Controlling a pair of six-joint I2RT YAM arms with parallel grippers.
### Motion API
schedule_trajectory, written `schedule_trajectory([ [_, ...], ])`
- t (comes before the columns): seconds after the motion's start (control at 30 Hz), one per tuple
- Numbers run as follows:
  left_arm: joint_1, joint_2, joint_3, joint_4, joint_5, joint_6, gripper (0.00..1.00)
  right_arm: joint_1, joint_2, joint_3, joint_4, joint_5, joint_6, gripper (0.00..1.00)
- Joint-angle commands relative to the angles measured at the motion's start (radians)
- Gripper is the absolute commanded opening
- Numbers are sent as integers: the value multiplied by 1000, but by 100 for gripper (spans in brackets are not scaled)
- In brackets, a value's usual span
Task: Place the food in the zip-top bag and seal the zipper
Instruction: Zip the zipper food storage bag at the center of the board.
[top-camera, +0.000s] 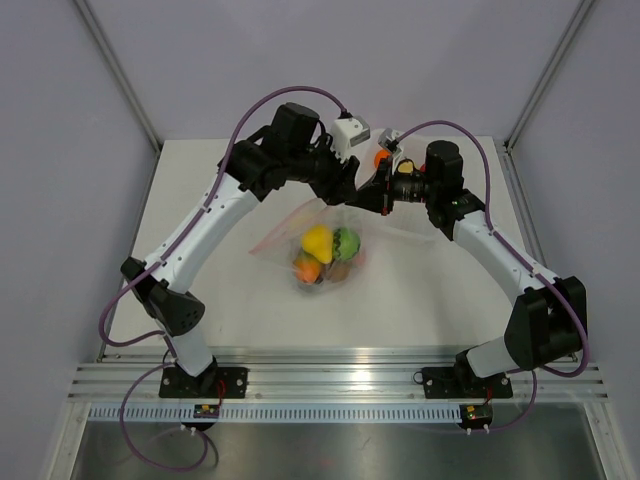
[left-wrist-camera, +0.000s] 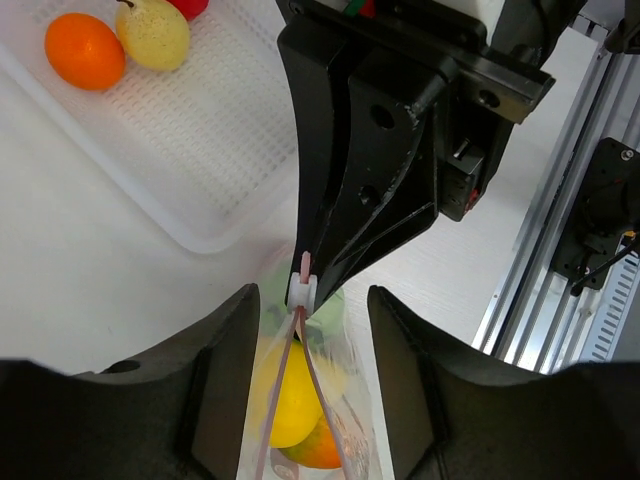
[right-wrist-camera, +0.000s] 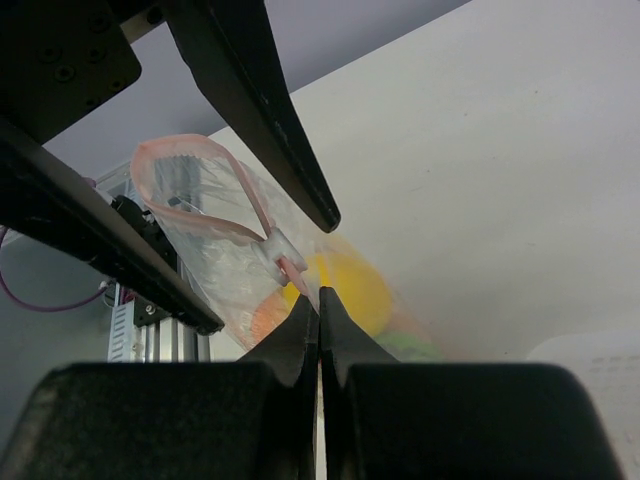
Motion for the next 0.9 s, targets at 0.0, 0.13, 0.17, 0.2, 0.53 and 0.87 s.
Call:
schedule_trajectory([
  [0.0,-3,-6,35,45,-16,-5,47,9,-42,36,8,-20,-9,0],
  [0.13,-3,-16,17,60,-18,-11,31,11,-43,34,4,-21,-12,0],
  [0.17,-3,-18,9,67,-18,-11,28,9,-43,34,1,-19,-12,0],
  [0.2,-3,-21,8,65,-21,-11,24,9,-40,36,-2,-19,-16,0],
  [0.53,-2,-38,-52,65,2,9,0,9,-53,40,-25,9,-27,4],
  [0.87,25,-61,-86,50,65,37,0,8,-62,99,-127,-19,-95,36],
])
